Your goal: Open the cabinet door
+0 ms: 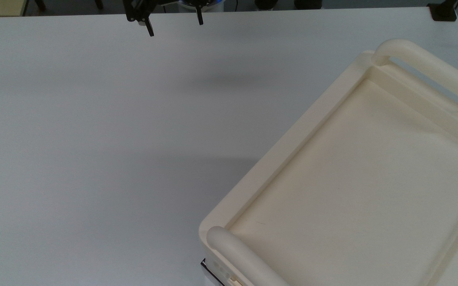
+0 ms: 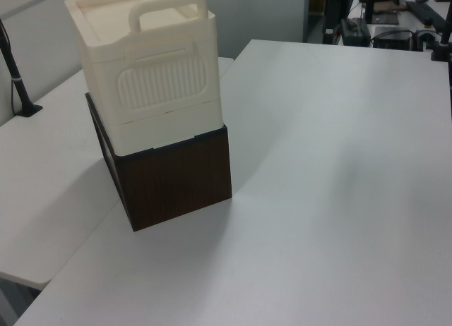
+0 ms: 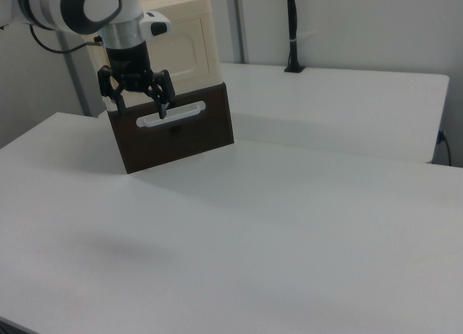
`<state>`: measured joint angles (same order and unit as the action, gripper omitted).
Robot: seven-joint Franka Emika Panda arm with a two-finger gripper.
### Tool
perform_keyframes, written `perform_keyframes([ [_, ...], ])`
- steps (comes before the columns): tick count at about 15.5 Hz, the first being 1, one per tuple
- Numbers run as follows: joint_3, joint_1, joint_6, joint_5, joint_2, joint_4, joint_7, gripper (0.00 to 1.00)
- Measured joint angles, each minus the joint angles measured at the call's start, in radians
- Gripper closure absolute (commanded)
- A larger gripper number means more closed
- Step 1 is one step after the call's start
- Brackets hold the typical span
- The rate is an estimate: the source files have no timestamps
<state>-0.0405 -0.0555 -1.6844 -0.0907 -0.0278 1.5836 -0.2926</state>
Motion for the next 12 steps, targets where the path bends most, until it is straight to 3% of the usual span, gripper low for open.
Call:
perform_keyframes([
  [2, 0.0, 0.0, 0.0, 0.0, 0.001, -0.002, -0.021, 0.05],
  [6, 0.0, 0.005, -0.091, -0.014, 0.002, -0.002, -0.168, 0.43],
  [8, 0.0, 0.004, -0.163, -0.111, 0.0, 0.0, -0.26, 0.53],
  [12, 0.001, -0.01, -0.28, -0.376, -0.007, 0.004, -0.498, 0.56],
])
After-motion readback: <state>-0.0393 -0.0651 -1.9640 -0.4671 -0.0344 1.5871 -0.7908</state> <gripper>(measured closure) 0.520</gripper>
